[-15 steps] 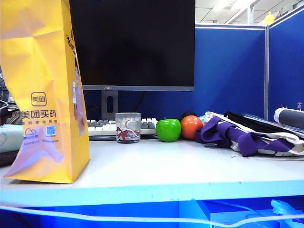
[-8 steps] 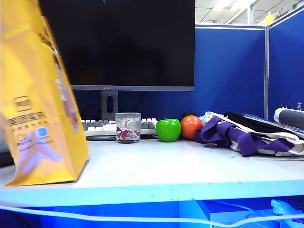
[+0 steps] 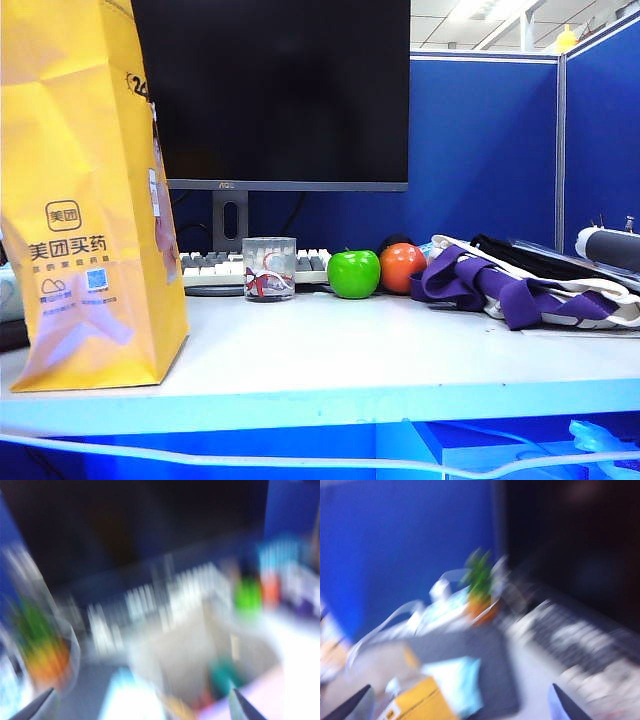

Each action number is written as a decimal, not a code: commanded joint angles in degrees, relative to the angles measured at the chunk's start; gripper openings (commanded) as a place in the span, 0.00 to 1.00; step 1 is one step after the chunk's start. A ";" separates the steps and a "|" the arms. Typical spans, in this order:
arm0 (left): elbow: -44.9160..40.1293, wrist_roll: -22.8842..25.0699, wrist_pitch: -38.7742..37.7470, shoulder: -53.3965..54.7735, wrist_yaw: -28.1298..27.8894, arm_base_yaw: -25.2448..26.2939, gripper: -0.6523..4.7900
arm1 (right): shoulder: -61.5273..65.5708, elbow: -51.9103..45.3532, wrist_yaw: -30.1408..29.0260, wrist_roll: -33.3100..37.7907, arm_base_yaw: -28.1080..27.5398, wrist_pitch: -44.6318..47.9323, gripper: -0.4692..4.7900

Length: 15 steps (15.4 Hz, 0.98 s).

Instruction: Pick up the Rubik's Cube and throw it into the yellow paper bag.

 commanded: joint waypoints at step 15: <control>-21.62 -9.92 9.90 -12.33 11.98 0.00 1.00 | -57.09 -67.84 19.63 -5.33 -0.83 13.38 1.00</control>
